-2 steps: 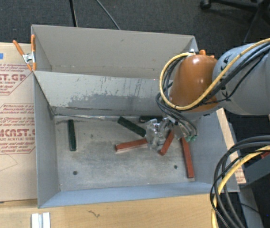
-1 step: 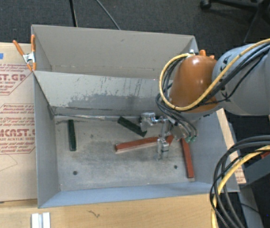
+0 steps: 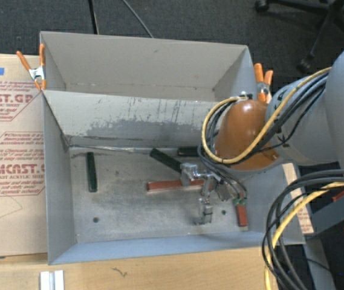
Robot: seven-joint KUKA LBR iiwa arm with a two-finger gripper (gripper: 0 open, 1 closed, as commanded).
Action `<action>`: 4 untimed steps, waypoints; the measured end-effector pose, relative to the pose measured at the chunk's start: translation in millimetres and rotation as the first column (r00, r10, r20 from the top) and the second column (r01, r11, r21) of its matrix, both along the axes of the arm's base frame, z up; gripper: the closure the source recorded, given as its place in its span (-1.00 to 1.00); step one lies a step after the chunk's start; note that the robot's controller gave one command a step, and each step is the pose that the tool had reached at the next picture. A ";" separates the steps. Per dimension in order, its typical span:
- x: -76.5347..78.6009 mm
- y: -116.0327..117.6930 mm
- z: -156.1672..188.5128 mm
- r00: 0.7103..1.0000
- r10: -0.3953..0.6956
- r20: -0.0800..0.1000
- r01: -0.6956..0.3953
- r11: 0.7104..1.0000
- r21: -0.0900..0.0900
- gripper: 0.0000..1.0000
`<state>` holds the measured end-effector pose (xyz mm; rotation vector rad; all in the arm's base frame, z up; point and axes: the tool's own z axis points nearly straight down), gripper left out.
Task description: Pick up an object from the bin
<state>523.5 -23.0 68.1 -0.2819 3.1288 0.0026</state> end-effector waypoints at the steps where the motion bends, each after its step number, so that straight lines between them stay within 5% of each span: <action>1: 3.4 0.6 3.7 1.000 0.002 0.008 -0.002 1.000 0.000 1.00; 2: 28.3 28.0 77.0 1.000 0.022 0.010 -0.022 1.000 0.000 1.00; 3: 25.4 26.7 72.4 1.000 0.020 0.000 -0.020 1.000 -0.001 -1.00; 4: 32.6 49.2 -2.9 1.000 0.006 -0.004 -0.006 1.000 0.000 -1.00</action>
Offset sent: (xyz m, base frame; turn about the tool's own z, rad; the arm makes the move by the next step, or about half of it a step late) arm 0.0000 0.0000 0.0000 0.0000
